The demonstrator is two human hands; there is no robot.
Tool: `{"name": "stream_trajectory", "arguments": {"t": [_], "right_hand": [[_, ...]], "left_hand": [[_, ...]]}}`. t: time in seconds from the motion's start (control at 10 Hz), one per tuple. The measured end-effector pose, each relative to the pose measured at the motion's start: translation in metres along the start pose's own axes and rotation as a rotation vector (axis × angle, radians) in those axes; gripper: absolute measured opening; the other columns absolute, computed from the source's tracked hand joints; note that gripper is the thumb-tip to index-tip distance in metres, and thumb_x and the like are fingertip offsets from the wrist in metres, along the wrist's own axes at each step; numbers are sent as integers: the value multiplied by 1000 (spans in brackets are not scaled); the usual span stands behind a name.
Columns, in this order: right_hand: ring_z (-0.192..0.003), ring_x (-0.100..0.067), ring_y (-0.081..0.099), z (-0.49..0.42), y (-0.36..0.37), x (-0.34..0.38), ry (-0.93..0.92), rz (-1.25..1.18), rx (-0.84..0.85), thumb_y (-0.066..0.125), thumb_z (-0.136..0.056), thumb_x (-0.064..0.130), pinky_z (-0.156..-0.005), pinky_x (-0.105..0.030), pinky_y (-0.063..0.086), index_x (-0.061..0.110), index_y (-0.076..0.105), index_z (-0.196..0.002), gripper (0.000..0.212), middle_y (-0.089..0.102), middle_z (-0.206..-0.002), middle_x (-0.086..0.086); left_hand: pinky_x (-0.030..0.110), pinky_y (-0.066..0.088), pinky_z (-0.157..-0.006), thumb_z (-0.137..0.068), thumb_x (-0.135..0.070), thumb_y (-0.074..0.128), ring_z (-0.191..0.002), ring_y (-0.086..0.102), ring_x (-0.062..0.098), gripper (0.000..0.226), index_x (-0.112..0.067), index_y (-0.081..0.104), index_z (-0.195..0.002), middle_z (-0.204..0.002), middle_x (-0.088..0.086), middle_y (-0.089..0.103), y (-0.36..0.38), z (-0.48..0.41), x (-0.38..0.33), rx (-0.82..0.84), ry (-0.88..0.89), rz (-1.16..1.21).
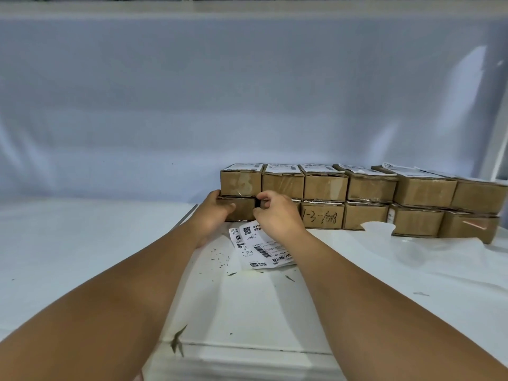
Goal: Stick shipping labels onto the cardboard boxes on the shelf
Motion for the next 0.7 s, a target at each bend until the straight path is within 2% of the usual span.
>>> {"name": "stream_trajectory", "arguments": {"t": [0.1, 0.2, 0.3, 0.4, 0.5, 0.6, 0.7], "right_hand": [[-111, -22, 54, -1, 1, -3, 10, -5, 4, 55, -88, 20, -95, -38, 48, 25, 51, -132, 45, 50, -126, -7], [-116, -25, 51, -3, 3, -5, 17, 24, 2, 55, -87, 23, -99, -40, 44, 27, 50, -132, 46, 51, -124, -8], [-117, -27, 50, -5, 2, -9, 42, 5, -16, 54, -85, 23, -97, -41, 45, 27, 52, -128, 43, 57, -117, -4], [-118, -26, 49, -5, 0, -12, 59, -17, -23, 53, -86, 21, -96, -36, 45, 24, 54, -126, 40, 60, -110, 0], [-113, -23, 54, -4, -4, -9, 49, -42, -31, 51, -88, 18, -91, -32, 48, 23, 54, -127, 39, 59, -99, 4], [-91, -18, 63, 1, -9, -7, 44, -78, -58, 50, -90, 16, -69, -27, 49, 21, 58, -121, 33, 65, -104, 2], [-73, -14, 65, 9, -22, -3, 57, -42, -93, 50, -92, 17, -60, -29, 54, 23, 63, -104, 19, 67, -98, 3]], "left_hand": [[41, 45, -99, -93, -9, 52, -109, 59, 25, 39, -19, 42, -129, -121, 8, 60, 1, -4, 6, 2, -22, 19], [41, 41, -103, -94, -17, 54, -113, 56, 24, 52, -19, 31, -140, -128, 7, 56, -1, -6, 7, -8, -34, 21], [33, 40, -99, -95, -23, 53, -114, 54, 22, 59, -19, 23, -146, -131, 5, 53, -2, -9, 9, -16, -30, -34], [31, 43, -94, -97, -16, 46, -111, 56, 22, 40, -19, 42, -137, -127, 7, 59, -7, -10, 11, -51, -12, -116], [34, 39, -103, -95, -13, 44, -121, 50, 23, 52, -22, 31, -145, -136, 6, 52, -18, -9, 17, -101, -60, -93], [36, 36, -106, -92, -17, 49, -127, 45, 25, 56, -22, 30, -145, -140, 7, 47, -23, 3, -5, -170, 65, -244], [34, 31, -108, -89, -8, 49, -134, 34, 27, 57, -13, 33, -144, -144, 12, 40, -18, 34, -57, -310, 383, -559]]}}
Point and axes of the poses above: each hand's wrist, its own z-axis away from the middle knuckle, its own y-axis out of the palm, x = y × z, the point moved 10 cm from there along -z, towards the middle knuckle
